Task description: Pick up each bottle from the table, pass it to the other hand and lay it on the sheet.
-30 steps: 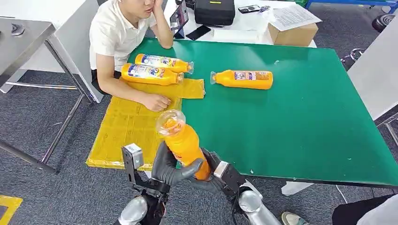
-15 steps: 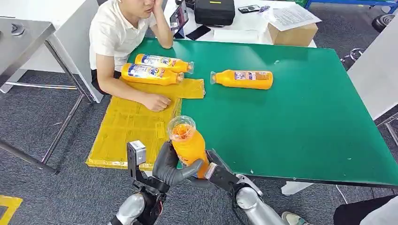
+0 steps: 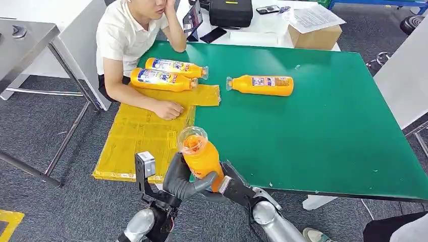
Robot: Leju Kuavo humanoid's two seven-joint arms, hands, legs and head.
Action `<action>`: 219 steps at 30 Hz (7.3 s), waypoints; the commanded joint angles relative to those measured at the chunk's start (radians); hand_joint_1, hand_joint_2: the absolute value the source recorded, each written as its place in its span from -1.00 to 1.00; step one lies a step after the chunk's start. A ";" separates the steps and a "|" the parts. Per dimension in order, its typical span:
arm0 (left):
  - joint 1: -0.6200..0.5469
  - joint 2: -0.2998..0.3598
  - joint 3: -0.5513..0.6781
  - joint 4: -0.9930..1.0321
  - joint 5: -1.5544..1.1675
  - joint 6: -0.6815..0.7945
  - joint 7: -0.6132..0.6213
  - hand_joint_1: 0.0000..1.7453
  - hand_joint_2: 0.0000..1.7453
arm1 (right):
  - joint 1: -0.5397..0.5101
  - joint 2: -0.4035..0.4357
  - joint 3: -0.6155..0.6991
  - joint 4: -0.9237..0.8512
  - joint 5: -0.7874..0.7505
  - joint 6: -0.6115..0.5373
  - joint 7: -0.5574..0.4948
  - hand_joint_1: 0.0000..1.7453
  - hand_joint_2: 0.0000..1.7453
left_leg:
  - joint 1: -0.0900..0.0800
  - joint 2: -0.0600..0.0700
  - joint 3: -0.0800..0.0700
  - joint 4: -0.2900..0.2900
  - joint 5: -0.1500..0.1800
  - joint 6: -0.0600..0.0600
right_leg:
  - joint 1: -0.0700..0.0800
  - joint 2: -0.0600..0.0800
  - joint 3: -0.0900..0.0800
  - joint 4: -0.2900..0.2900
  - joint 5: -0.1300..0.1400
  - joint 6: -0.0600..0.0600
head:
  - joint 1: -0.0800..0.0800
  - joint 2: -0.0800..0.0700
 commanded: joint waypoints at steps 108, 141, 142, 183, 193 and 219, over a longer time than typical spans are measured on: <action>-0.729 -0.037 0.167 0.986 -1.265 -0.227 0.285 -1.00 1.00 | 0.112 0.255 -0.512 -0.046 -0.334 -0.388 -0.103 -1.00 -1.00 | 0.000 -0.003 -0.004 0.000 0.003 -0.002 | 0.000 -0.002 -0.004 0.003 0.001 0.000 | 0.000 0.000; 0.097 0.093 0.040 -0.229 -0.825 0.220 -0.197 -1.00 1.00 | 0.306 0.020 -0.346 -0.288 0.611 -0.793 -0.066 -1.00 1.00 | -0.001 -0.004 -0.001 -0.003 0.002 -0.002 | -0.001 -0.002 -0.001 0.000 -0.001 -0.001 | 0.000 0.000; 0.097 0.093 0.040 -0.229 -0.825 0.220 -0.197 -1.00 1.00 | 0.306 0.020 -0.346 -0.288 0.611 -0.793 -0.066 -1.00 1.00 | -0.001 -0.004 -0.002 -0.003 0.002 -0.002 | -0.001 -0.002 -0.002 0.000 -0.001 -0.001 | 0.000 0.000; 0.184 0.021 0.133 -0.209 -0.660 0.204 -0.084 -1.00 1.00 | 0.122 -0.196 -0.383 0.131 1.068 -0.758 0.584 -1.00 1.00 | -0.003 -0.002 -0.003 -0.001 0.003 -0.002 | -0.003 -0.001 -0.004 0.001 0.002 0.000 | 0.000 0.000; 0.184 0.018 0.137 -0.206 -0.658 0.212 -0.079 -1.00 1.00 | 0.121 -0.197 -0.380 0.131 1.114 -0.774 0.614 -1.00 1.00 | -0.005 -0.005 -0.005 -0.001 0.007 0.003 | -0.005 -0.003 -0.005 0.001 0.004 0.003 | 0.000 0.000; 0.160 0.011 0.124 -0.190 -0.653 0.198 -0.073 -1.00 1.00 | 0.066 -0.172 -0.324 -0.036 1.220 -0.793 0.590 -1.00 1.00 | -0.006 0.002 -0.008 0.001 0.008 0.003 | -0.006 0.002 -0.010 0.003 0.009 0.001 | 0.000 0.000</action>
